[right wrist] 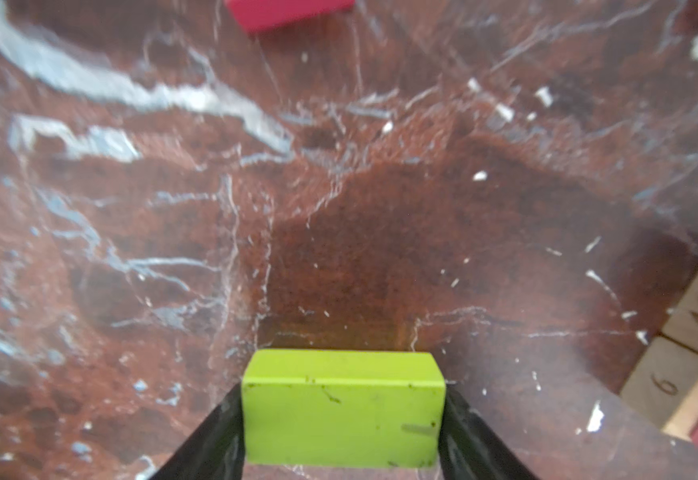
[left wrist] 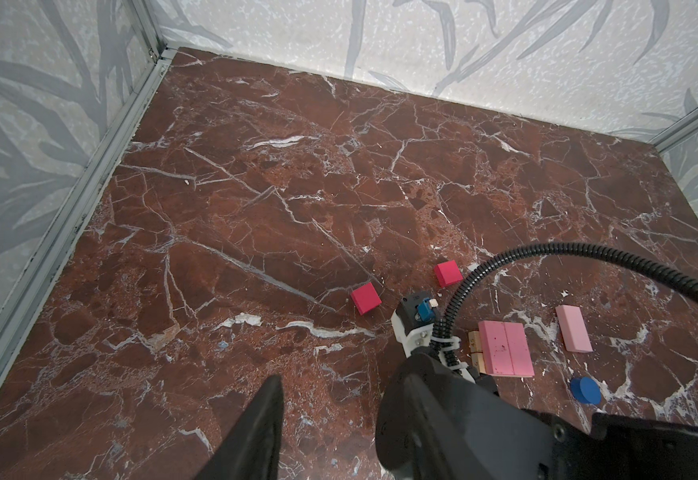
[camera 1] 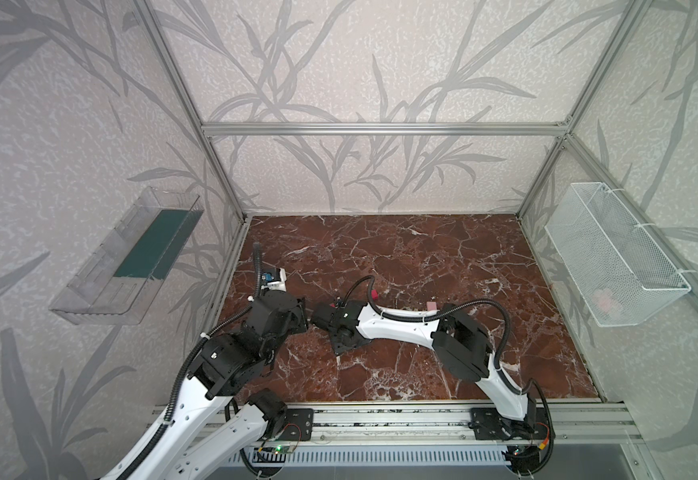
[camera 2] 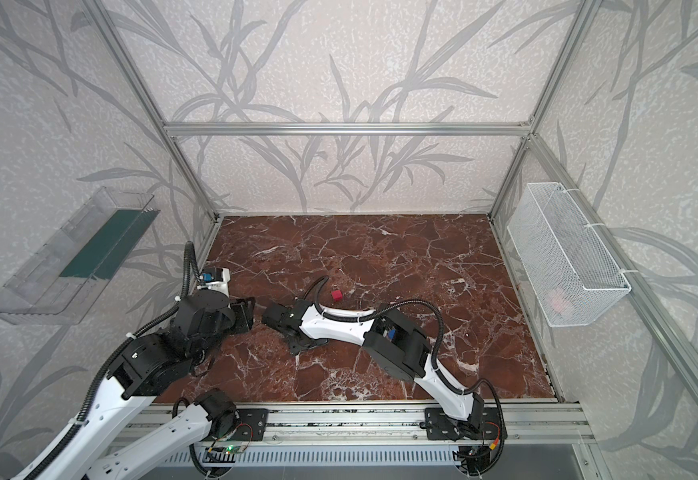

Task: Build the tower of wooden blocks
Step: 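Lift the lime-green block with the right gripper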

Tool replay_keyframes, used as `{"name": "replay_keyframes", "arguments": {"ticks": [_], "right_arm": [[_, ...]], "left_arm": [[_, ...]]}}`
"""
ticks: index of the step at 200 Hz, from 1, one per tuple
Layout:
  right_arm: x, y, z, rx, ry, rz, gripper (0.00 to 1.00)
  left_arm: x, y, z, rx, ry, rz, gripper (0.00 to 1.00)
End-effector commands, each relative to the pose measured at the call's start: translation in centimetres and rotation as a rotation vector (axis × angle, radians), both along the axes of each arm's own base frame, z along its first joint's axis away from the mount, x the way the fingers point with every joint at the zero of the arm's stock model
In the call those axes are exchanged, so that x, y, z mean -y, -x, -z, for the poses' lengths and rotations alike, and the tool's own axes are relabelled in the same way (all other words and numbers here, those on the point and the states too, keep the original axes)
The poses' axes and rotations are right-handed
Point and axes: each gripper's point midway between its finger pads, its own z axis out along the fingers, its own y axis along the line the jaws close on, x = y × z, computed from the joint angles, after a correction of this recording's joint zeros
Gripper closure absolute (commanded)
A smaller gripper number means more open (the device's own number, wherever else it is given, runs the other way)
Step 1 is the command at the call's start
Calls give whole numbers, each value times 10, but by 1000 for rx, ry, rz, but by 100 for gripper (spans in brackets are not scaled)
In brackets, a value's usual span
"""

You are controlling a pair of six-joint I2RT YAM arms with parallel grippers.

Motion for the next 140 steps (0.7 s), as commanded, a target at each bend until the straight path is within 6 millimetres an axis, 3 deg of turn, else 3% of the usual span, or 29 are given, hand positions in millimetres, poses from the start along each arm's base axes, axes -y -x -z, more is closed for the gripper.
{"name": "replay_keyframes", "arguments": {"ticks": [1, 140], "right_arm": [[0, 8, -12, 0, -8, -31, 25], [4, -2, -26, 81, 22, -14, 26]], "left_arm": [[-5, -2, 3, 1, -16, -25, 53], [-3, -3, 4, -6, -14, -19, 53]]}}
